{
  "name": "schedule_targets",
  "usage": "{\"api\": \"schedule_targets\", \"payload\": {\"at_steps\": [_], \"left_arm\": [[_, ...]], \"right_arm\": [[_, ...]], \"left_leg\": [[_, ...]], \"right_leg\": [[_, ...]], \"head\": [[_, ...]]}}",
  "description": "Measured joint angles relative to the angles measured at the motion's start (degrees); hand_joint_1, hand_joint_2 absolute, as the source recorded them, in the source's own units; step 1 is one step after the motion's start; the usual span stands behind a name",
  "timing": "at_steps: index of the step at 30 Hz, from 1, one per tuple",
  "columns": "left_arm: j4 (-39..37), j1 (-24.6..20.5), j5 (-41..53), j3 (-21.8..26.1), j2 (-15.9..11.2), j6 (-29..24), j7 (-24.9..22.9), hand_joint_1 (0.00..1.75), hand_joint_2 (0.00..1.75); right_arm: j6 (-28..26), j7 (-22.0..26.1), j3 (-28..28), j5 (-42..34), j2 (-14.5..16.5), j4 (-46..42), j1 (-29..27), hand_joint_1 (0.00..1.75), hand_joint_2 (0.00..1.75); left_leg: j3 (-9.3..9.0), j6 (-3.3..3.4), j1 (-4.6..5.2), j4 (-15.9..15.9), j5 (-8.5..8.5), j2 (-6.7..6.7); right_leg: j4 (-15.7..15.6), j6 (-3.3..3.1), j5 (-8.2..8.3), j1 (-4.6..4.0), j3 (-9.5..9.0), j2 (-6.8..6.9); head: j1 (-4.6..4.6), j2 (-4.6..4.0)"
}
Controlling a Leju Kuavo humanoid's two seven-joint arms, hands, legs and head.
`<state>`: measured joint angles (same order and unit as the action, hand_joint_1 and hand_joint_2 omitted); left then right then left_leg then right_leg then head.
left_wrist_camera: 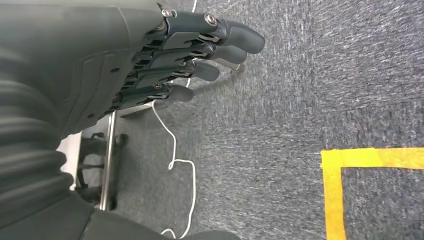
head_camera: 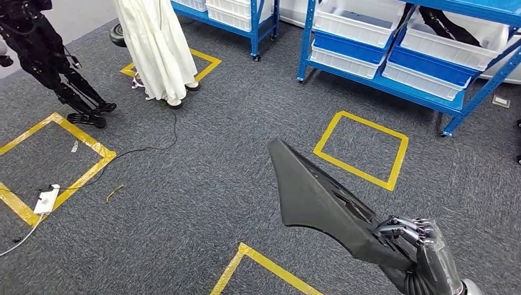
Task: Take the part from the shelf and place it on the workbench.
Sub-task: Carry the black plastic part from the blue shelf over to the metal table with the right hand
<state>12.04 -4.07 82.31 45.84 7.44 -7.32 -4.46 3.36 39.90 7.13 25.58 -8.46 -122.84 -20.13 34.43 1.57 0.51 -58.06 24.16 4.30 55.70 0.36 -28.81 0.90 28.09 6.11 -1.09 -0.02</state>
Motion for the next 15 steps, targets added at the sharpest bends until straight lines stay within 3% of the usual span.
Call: {"api": "schedule_targets", "payload": {"at_steps": [2, 4, 5, 7, 9, 10, 12, 13, 15], "left_arm": [[0.0, 0.0, -0.2, 0.1, 0.0, 0.0, 0.0, 0.0, 1.75], [0.0, 0.1, -0.4, 0.2, 0.1, 0.0, 0.0, 0.0, 1.75], [0.0, 0.0, -0.4, 0.3, 0.2, 0.0, 0.0, 0.0, 1.75], [0.0, -0.1, -0.4, 0.3, 0.3, 0.0, 0.1, 0.0, 1.75], [0.0, -0.1, -0.4, 0.4, 0.3, 0.0, 0.1, 0.0, 1.75], [0.0, 0.0, -0.4, 0.5, 0.3, 0.0, 0.2, 0.0, 1.75], [0.0, 0.0, -0.4, 0.5, 0.4, 0.0, 0.3, 0.0, 1.75], [0.0, 0.1, -0.4, 0.5, 0.4, 0.0, 0.3, 0.0, 1.75], [0.0, 0.1, -0.4, 0.6, 0.4, 0.0, 0.4, 0.0, 1.75]], "right_arm": [[0.0, 0.0, -0.2, -0.4, -0.2, 0.1, 0.2, 1.75, 1.75], [-0.1, 0.0, -0.4, -0.7, -0.5, 0.2, 0.5, 1.75, 1.75], [-0.1, 0.0, -0.5, -0.8, -0.6, 0.3, 0.6, 1.75, 1.75], [-0.1, 0.0, -0.6, -1.0, -0.8, 0.6, 0.6, 1.75, 1.75], [-0.2, 0.0, -0.7, -1.2, -0.9, 0.9, 0.6, 1.75, 1.75], [-0.2, 0.0, -0.7, -1.3, -0.9, 1.0, 0.6, 1.75, 1.75], [-0.4, 0.0, -0.9, -1.2, -1.0, 1.1, 0.6, 1.75, 1.75], [-0.5, 0.0, -1.0, -1.2, -1.0, 1.1, 0.6, 1.75, 1.75], [-0.8, 0.0, -1.2, -1.1, -1.1, 1.2, 0.6, 1.75, 1.75]], "left_leg": [[-0.02, 0.44, 0.17, 0.3, -0.06, -1.26], [-0.62, 1.11, -0.03, 1.2, -0.59, -2.67], [-0.94, 1.46, -0.16, 1.6, -0.87, -3.44], [-0.9, 1.77, -0.09, 1.7, -1.0, -4.94], [-0.89, 1.8, 0.05, 1.7, -0.98, -6.69], [-0.95, 1.78, 0.09, 1.7, -0.97, -7.6], [-1.1, 1.66, 0.12, 1.5, -0.91, -9.38], [-1.09, 1.48, 0.25, 1.4, -0.82, -10.17], [-0.81, 1.0, 0.41, 1.1, -0.66, -11.31]], "right_leg": [[-0.2, 0.57, -0.2, -0.26, -0.29, 0.91], [1.1, 0.81, -1.21, -0.31, 0.08, -0.75], [3.6, 0.65, -2.5, -0.28, 1.18, -2.43], [11.6, 0.07, -5.77, 0.01, 5.29, -5.21], [17.0, 0.36, -7.02, 0.15, 8.72, -5.81], [16.3, 0.89, -6.06, 0.17, 8.87, -5.92], [8.6, 2.05, -1.98, 0.35, 6.06, -6.99], [4.6, 2.21, -0.12, 0.44, 4.48, -7.9], [0.5, 1.52, 1.64, 0.43, 2.82, -9.03]], "head": [[-0.04, 0.0], [0.01, 0.0], [0.14, 0.0], [0.3, 0.0], [0.38, 0.0], [0.4, 0.0], [0.45, 0.0], [0.49, 0.0], [0.47, 0.0]]}}
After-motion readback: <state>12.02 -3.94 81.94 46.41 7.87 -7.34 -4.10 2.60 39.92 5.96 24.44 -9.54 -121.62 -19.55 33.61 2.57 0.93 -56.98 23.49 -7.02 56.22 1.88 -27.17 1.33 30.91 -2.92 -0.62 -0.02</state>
